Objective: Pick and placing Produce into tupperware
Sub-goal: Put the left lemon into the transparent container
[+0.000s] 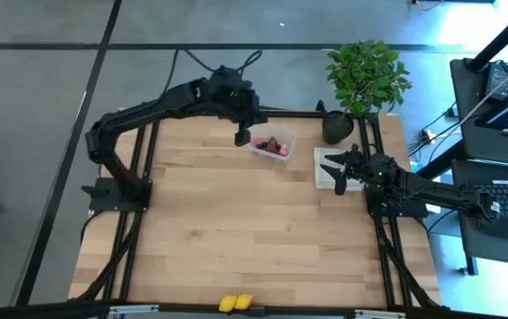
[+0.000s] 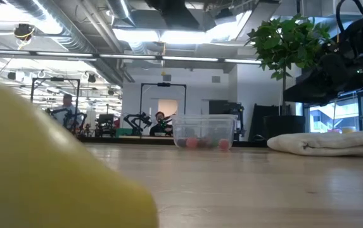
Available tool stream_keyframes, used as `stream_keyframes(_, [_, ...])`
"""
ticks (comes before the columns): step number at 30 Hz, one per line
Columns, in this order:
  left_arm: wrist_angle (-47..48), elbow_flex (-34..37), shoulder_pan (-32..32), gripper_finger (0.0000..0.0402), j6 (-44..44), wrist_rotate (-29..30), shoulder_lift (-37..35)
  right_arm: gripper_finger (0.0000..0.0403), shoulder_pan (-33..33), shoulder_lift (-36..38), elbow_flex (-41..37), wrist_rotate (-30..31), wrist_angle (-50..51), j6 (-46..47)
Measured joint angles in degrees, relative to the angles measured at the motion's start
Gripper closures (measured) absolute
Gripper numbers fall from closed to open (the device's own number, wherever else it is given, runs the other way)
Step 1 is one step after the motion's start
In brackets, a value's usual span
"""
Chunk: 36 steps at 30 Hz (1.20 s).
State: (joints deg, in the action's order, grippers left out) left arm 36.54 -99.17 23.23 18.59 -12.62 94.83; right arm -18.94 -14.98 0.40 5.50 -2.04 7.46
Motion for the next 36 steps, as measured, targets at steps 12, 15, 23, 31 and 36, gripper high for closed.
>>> stream_keyframes(12, [-16.5, 27.3, -3.2, 0.0389, -3.0, 0.6, -17.3, 0.0208, 0.0, 0.0, 0.0, -0.2, 0.0, 1.5])
stream_keyframes(15, [-23.3, 35.9, -3.7, 0.0387, -6.0, 1.1, -22.1, 0.0208, 0.0, 0.0, 0.0, -0.1, 0.0, 1.5])
stream_keyframes(23, [-41.7, 54.2, -9.7, 0.0400, -7.9, 1.0, -29.3, 0.0208, 0.0, 0.0, 0.0, -0.1, 0.0, 1.4])
stream_keyframes(31, [-62.0, 67.8, -14.7, 0.0378, -7.9, 1.0, -29.2, 0.0208, 0.0, 0.0, 0.0, -0.1, 0.0, 2.8])
stream_keyframes(36, [-71.6, 74.7, -16.4, 0.0365, -7.7, 1.5, -29.2, 0.0208, 0.0, 0.0, 0.0, -0.1, 0.0, 2.8])
